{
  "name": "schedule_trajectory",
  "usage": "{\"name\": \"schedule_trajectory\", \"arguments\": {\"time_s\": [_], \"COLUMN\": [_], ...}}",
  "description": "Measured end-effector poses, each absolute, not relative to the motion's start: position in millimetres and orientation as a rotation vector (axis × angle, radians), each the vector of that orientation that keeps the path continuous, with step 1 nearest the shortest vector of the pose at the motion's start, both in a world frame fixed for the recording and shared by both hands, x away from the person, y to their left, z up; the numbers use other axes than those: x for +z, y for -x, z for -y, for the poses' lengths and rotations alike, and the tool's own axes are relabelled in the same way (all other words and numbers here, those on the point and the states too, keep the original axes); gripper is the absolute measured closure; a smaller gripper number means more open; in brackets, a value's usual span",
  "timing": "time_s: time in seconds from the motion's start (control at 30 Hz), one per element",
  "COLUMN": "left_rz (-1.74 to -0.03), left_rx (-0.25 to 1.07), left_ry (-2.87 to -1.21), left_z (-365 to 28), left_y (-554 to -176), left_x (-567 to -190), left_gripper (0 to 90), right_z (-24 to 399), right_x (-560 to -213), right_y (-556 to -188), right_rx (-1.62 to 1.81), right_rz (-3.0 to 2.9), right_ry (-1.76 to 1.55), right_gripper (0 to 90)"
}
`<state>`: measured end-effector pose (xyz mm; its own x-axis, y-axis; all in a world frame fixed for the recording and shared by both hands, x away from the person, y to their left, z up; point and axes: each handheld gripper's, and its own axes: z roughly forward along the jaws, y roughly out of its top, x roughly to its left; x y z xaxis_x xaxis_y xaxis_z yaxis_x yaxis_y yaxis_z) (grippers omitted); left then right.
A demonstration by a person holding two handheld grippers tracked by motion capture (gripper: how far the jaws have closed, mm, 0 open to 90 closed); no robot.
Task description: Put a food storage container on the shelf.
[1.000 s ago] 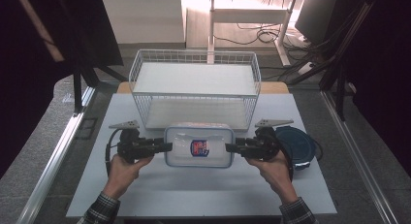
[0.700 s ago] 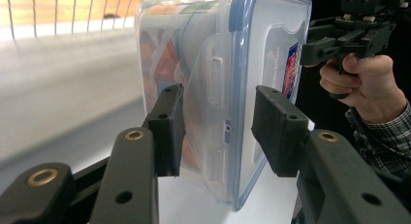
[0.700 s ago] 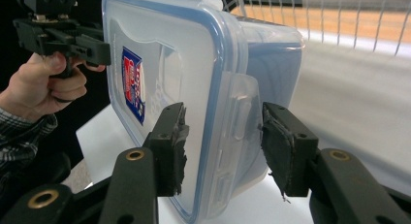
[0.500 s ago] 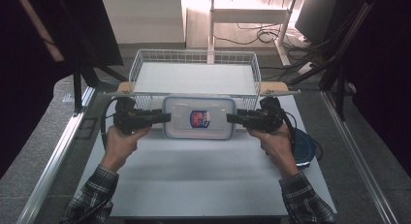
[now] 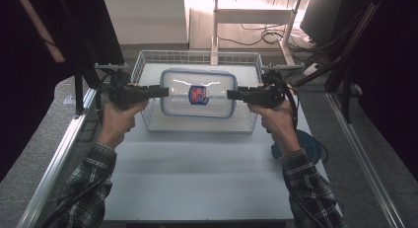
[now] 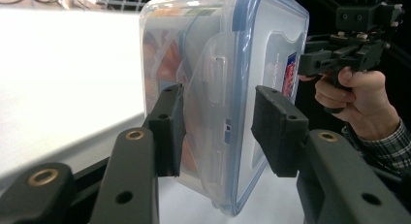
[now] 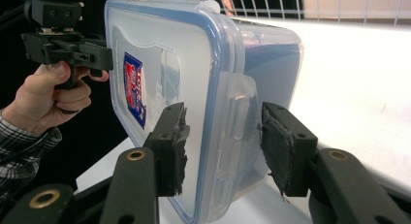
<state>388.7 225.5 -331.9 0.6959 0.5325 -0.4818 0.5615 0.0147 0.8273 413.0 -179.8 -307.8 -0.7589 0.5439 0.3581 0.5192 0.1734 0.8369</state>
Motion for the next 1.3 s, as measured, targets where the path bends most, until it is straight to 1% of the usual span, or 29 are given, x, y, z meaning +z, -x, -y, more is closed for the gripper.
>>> {"name": "schedule_trajectory", "arguments": {"time_s": [0.33, 0.5, 0.57, 0.73, 0.83, 1.03, 1.13, 1.23, 1.3], "left_rz": [-0.924, -0.948, -0.969, -0.981, -0.976, -0.982, -0.983, -0.983, -0.980], "left_rx": [-0.020, -0.025, -0.005, -0.001, -0.011, 0.037, 0.052, 0.097, 0.092], "left_ry": [-1.596, -1.600, -1.608, -1.591, -1.593, -1.623, -1.629, -1.659, -1.663], "left_z": [-233.6, -232.1, -228.8, -224.8, -222.3, -217.4, -216.0, -211.9, -212.2], "left_y": [-416.2, -426.7, -431.1, -434.9, -436.5, -435.0, -435.3, -435.3, -435.9], "left_x": [-315.4, -319.8, -323.5, -326.5, -325.9, -324.7, -324.6, -322.6, -322.8], "left_gripper": [55.8, 54.9, 53.6, 53.2, 53.7, 51.9, 50.0, 47.8, 47.6], "right_z": [169.8, 168.3, 167.1, 168.7, 169.8, 169.7, 169.1, 167.7, 168.1], "right_x": [-285.7, -286.6, -289.3, -289.8, -290.7, -297.2, -297.1, -297.2, -297.9], "right_y": [-445.0, -459.8, -464.5, -469.0, -470.6, -471.1, -470.6, -469.7, -470.1], "right_rx": [1.682, 1.660, 1.647, 1.653, 1.653, 1.662, 1.653, 1.623, 1.628], "right_rz": [-2.393, -2.398, -2.397, -2.380, -2.356, -2.301, -2.299, -2.292, -2.297], "right_ry": [-1.075, -1.110, -1.127, -1.163, -1.200, -1.209, -1.202, -1.162, -1.160], "right_gripper": [52.8, 52.5, 52.5, 52.1, 49.8, 46.7, 46.6, 45.8, 45.7]}}
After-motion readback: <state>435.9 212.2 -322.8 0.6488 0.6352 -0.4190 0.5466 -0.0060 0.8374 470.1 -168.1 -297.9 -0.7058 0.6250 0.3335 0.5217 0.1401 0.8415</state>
